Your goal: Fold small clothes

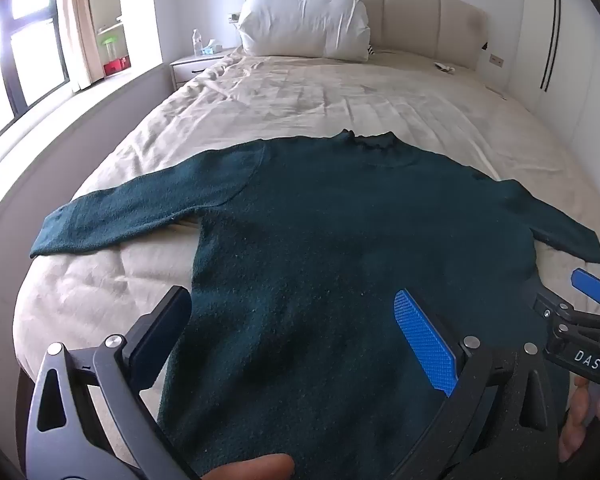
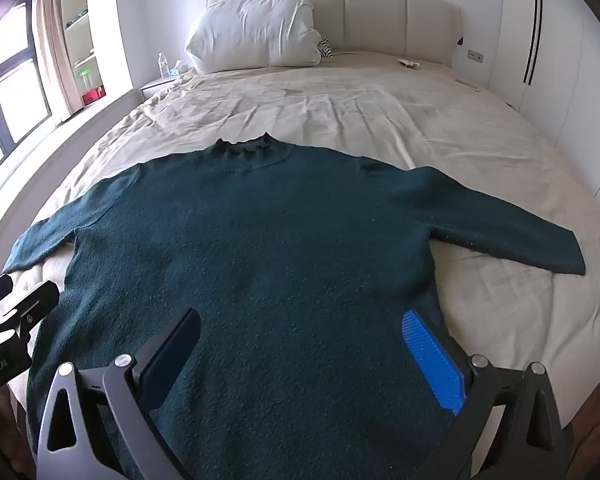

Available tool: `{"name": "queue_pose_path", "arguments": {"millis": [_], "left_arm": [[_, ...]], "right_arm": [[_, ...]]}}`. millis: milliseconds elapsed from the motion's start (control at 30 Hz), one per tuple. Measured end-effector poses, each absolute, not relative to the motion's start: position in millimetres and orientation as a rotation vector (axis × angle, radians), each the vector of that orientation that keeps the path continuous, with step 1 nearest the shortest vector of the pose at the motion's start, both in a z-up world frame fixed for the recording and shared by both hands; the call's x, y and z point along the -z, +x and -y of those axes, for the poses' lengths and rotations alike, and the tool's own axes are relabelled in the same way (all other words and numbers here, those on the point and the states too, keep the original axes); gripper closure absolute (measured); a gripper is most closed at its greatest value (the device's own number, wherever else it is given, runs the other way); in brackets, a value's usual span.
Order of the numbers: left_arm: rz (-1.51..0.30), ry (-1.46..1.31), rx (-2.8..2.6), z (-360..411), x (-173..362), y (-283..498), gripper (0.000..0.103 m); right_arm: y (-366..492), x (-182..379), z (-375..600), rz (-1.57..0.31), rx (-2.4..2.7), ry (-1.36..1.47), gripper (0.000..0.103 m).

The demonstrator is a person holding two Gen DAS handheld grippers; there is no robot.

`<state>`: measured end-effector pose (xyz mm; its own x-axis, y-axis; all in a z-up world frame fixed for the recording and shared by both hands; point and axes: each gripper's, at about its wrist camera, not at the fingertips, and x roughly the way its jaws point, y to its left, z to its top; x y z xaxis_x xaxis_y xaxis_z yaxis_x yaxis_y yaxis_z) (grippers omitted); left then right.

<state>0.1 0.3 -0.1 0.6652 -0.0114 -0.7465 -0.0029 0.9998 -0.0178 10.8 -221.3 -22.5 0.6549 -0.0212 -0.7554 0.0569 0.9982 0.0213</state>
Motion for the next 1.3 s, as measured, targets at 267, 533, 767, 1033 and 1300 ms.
{"name": "queue_pose_path", "arguments": {"millis": [267,533,767,1033,1300], "left_arm": [[-0.833,-0.013,0.008,-0.1,-0.1,-0.3,0.000],[-0.837,-0.015,0.005,-0.9,2.5,-0.2,0.000],[-0.841,-0.018,0.005,-1.3,3.6,-0.6,0.000],[-0.842,-0.018,0.005,-1.0,5.6,0.3,0.000],[-0.846,-0.018,0.006,-0.5,7.2,0.0,0.000]], "right_arm": [[10.2,22.7,219.2,-0.856,0.048,0.040,0.000],[10.5,23.3,219.4,-0.859,0.048,0.040,0.000],[10.3,23.8,219.4,-0.859,0.047,0.039,0.000],[10.5,24.1,220.3,-0.859,0.047,0.038,0.000],[10.3,25.8,220.9,-0.862,0.046,0.042,0.000]]}}
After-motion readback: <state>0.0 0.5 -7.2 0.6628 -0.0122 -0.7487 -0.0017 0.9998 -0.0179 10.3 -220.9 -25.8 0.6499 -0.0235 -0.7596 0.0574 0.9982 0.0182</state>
